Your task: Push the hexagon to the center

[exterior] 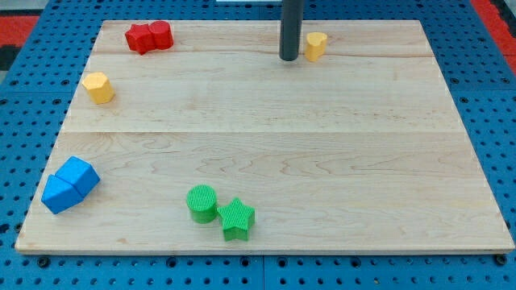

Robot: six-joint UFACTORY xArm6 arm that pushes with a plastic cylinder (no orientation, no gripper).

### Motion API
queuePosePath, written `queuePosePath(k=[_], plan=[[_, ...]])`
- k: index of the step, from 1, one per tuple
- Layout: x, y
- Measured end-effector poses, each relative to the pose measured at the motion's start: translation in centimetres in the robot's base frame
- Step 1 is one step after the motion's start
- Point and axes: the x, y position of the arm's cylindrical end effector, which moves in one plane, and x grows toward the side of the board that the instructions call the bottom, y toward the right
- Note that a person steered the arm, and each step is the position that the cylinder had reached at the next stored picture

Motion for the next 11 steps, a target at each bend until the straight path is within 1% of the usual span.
queuePosePath(k=[1, 2, 3, 4, 5, 6, 7, 8, 9, 10, 11], plan=[[-2.6, 6.6], [-3.8, 11.3], [1.3, 5.9], [9.1, -3.8], [12.2, -16.1], [12.8, -27.5], [10.6, -34.5], [8.2, -32.9], [6.1, -26.8], [6.9, -20.6], [8.4, -20.7]])
